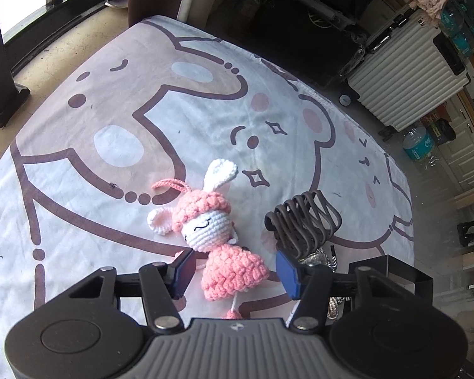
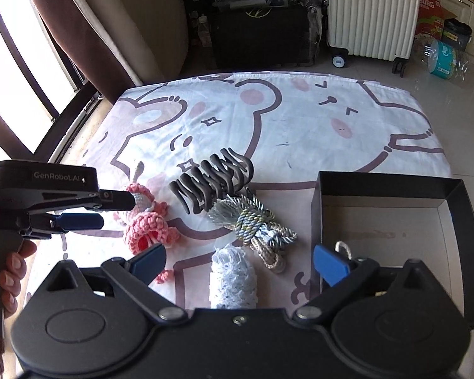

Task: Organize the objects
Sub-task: 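Grasp the pink crocheted bunny with the left gripper while the right gripper grasps the white knitted ball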

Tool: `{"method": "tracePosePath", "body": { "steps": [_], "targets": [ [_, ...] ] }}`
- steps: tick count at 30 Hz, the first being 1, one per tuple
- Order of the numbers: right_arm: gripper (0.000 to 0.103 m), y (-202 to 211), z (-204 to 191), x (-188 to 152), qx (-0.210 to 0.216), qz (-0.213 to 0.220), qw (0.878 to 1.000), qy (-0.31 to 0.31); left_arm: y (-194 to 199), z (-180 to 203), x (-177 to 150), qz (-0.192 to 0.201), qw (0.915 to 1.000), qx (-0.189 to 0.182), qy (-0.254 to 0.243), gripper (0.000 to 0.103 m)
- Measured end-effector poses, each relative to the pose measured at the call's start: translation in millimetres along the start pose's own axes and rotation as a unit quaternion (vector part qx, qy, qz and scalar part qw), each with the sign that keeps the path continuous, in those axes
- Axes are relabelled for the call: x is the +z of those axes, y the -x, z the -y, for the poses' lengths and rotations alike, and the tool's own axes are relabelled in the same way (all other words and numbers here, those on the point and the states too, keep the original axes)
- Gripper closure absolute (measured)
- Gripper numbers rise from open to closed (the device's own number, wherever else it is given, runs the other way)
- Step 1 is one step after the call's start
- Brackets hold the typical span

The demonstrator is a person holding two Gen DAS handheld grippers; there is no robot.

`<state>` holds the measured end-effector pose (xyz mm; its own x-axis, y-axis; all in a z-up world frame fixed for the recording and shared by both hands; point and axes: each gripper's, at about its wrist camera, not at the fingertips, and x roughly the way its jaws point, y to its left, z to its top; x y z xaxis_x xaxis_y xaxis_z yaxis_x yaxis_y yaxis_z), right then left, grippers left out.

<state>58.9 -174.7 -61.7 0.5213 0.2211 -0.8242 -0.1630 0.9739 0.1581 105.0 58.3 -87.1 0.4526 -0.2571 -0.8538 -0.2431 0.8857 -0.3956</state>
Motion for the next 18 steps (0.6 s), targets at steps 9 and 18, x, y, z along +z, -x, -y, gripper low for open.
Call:
{"method": "tracePosePath", "body": {
  "steps": [9,18],
  "targets": [
    [0.000,-6.2,4.2,-3.0,0.032,0.014,0.999,-0.008,-24.7,-14.5,2.9,-0.013,0.9980,0.005,0.062,0.055],
    [0.039,-21.3,7.4,0.1,0.085,-0.045,0.994,-0.043,-37.0,-17.2,5.1,-0.008,0.9953,0.006,0.096,0.058]
  ]
}}
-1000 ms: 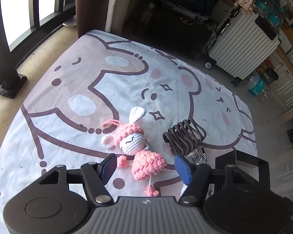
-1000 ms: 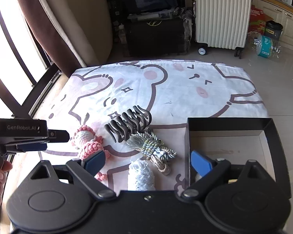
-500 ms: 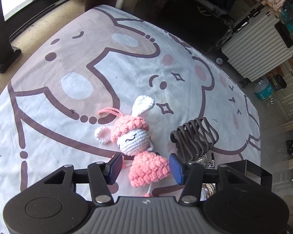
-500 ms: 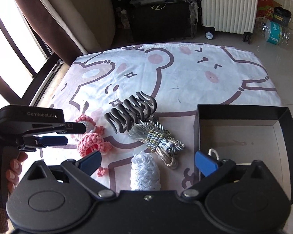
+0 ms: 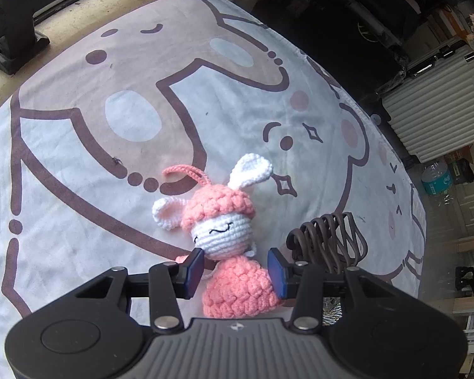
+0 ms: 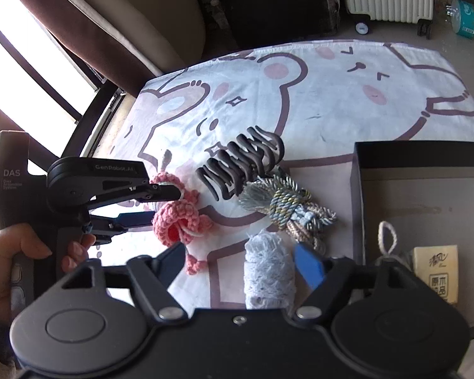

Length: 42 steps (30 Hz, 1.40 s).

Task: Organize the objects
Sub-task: 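Grasp the pink crocheted bunny with the left gripper while the right gripper grasps the white knitted ball, then lift the bunny and the white ball off the bed with both grippers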

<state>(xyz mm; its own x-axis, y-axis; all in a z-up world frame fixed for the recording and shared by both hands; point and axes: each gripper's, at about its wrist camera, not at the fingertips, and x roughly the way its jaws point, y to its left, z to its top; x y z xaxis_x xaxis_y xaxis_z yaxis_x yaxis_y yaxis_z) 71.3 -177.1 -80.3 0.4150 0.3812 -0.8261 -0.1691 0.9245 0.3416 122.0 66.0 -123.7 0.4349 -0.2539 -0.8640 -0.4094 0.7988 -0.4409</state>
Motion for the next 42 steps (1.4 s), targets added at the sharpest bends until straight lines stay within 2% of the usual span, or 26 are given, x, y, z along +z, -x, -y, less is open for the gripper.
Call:
{"method": "tracePosePath", "body": {
  "steps": [2,5,14,21,25,34,42],
  "targets": [
    [0.047,-4.1,-1.3,-1.1,-0.006,-0.009,1.000,0.004,-2.6,-0.5,-0.6,-0.004,1.0000,0.002,0.000,0.058],
    [0.053,-10.4,-3.1,-2.4,-0.015,-0.022,1.000,0.010,-6.8,-0.3,-1.9,-0.010,0.9999,0.006,-0.004,0.058],
    [0.059,-27.3,-6.8,-5.4,-0.055,-0.048,0.997,0.037,-19.0,0.8,-4.5,-0.035,0.9991,0.018,-0.016,0.062],
    [0.064,-38.7,-5.1,-6.4,-0.078,-0.063,0.994,0.045,-14.6,13.0,-8.0,-0.046,0.9947,0.034,-0.085,0.064],
    [0.064,-43.6,-8.8,-9.4,-0.083,-0.069,0.993,0.053,-10.5,19.2,-11.9,-0.054,0.9890,0.048,-0.130,0.065],
    [0.058,-56.2,-12.3,-16.0,-0.095,-0.090,0.989,0.069,-2.4,19.7,-16.6,-0.055,0.9810,0.067,-0.174,0.065],
    [0.065,-54.1,-10.5,-12.8,-0.094,-0.092,0.989,0.067,3.2,25.2,-19.0,-0.052,0.9761,0.073,-0.198,0.066]
  ]
}}
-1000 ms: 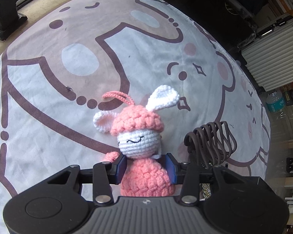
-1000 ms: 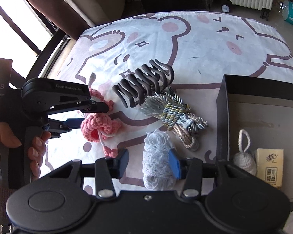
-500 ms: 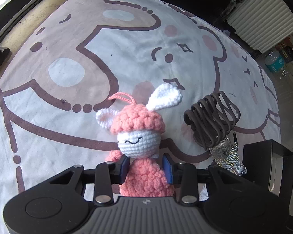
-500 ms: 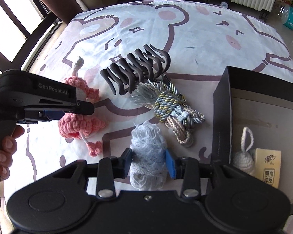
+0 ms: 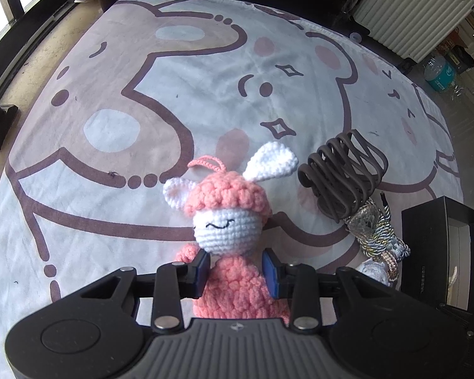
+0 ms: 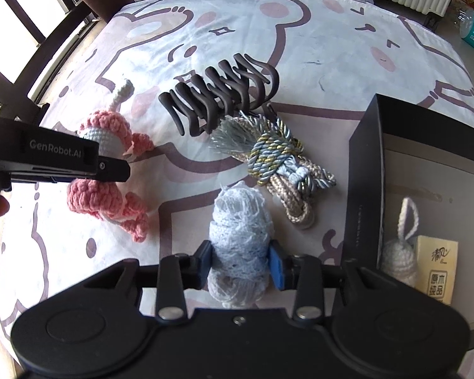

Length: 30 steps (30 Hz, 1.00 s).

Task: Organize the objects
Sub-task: 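Lift the bunny and the white ball off the bed with both grippers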

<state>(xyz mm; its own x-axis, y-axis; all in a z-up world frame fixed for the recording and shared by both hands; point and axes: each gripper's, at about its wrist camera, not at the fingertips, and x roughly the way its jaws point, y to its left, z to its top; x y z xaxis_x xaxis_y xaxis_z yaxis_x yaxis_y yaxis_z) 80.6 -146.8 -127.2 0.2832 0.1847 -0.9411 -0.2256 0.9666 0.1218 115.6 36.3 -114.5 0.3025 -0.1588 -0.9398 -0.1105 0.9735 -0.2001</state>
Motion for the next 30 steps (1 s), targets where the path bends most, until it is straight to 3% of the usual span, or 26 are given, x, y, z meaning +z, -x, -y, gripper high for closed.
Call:
{"method": "tracePosePath", "body": {
  "steps": [13,30],
  "targets": [
    [0.065,34.9,2.2,3.8,0.015,0.055,0.998,-0.014,38.9,18.3,-4.0,0.058,0.9964,0.029,-0.055,0.070],
    [0.065,80.8,11.6,-6.2,0.007,0.116,0.993,-0.036,88.5,26.6,-23.0,0.104,0.9924,0.018,-0.064,0.070]
  ]
}}
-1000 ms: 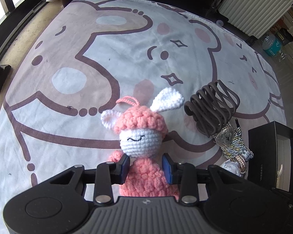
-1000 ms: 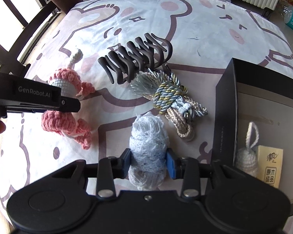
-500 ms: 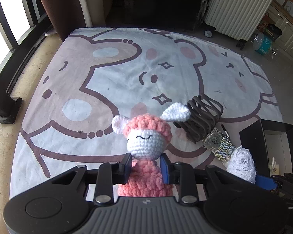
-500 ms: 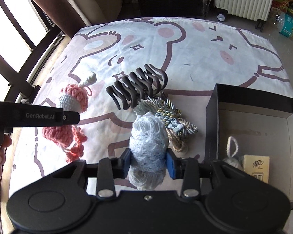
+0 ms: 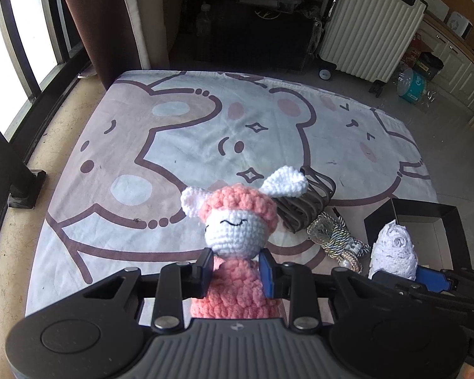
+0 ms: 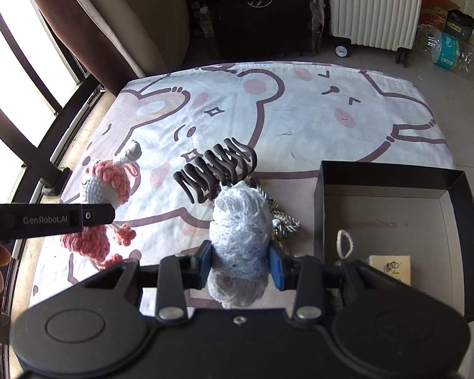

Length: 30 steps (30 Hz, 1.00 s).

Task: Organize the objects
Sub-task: 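Lift the bunny and the white ball off the bed with both grippers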

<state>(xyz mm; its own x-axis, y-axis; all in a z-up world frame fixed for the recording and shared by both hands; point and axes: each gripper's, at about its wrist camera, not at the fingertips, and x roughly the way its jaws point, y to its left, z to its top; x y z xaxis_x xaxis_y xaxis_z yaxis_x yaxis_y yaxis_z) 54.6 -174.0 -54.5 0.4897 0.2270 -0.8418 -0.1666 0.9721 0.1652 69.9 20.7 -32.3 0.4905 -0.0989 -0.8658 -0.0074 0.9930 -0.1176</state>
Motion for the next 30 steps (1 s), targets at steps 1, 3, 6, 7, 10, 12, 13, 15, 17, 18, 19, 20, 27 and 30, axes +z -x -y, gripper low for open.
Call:
{"method": "tracePosePath", "body": {
  "steps": [1,3,6,7,10,12,13,15,17,18,19,20,27,30],
  "targets": [
    [0.065,2.6,-0.3,0.0,-0.001,0.004,1.000,0.001,3.5,1.4,-0.7,0.004,1.0000,0.000,-0.002,0.070],
    [0.065,8.7,-0.1,-0.5,-0.001,0.012,1.000,0.001,9.8,4.3,-1.6,0.012,0.9999,0.003,-0.008,0.071],
    [0.065,16.6,1.8,-0.2,-0.004,0.023,1.000,-0.002,18.5,9.5,-3.2,0.023,0.9996,0.006,-0.014,0.070],
    [0.065,18.9,2.9,-0.3,-0.006,0.027,1.000,-0.003,20.7,10.6,-3.6,0.025,0.9996,0.006,-0.015,0.070],
    [0.065,24.8,6.1,-1.7,-0.009,0.034,0.999,-0.005,26.8,14.2,-5.6,0.031,0.9994,0.005,-0.018,0.070],
    [0.065,28.2,7.8,-2.5,-0.011,0.037,0.999,-0.005,30.8,16.8,-7.4,0.036,0.9992,0.005,-0.020,0.070],
    [0.065,29.8,8.6,-2.7,-0.013,0.039,0.999,-0.005,32.6,17.9,-8.3,0.038,0.9991,0.005,-0.021,0.070],
    [0.065,33.6,10.0,-3.6,-0.015,0.045,0.999,-0.005,36.2,20.2,-9.9,0.042,0.9988,0.005,-0.023,0.070],
    [0.065,37.1,11.2,-4.2,-0.019,0.051,0.999,-0.004,39.1,21.1,-11.0,0.046,0.9987,0.005,-0.023,0.070],
    [0.065,38.3,11.5,-4.3,-0.021,0.053,0.998,-0.003,40.5,21.1,-11.6,0.048,0.9986,0.006,-0.021,0.070],
    [0.065,39.8,11.7,-4.4,-0.023,0.055,0.998,-0.003,41.5,21.1,-12.0,0.049,0.9986,0.006,-0.020,0.070],
    [0.065,40.8,12.1,-4.5,-0.024,0.056,0.998,-0.003,42.2,21.1,-12.3,0.050,0.9985,0.007,-0.019,0.070],
    [0.065,47.9,14.4,-4.8,-0.024,0.068,0.997,-0.005,47.1,22.7,-13.8,0.055,0.9983,0.007,-0.017,0.070],
    [0.065,49.5,15.5,-4.8,-0.026,0.071,0.997,-0.005,47.9,25.3,-13.8,0.057,0.9982,0.007,-0.017,0.070]
  ]
}}
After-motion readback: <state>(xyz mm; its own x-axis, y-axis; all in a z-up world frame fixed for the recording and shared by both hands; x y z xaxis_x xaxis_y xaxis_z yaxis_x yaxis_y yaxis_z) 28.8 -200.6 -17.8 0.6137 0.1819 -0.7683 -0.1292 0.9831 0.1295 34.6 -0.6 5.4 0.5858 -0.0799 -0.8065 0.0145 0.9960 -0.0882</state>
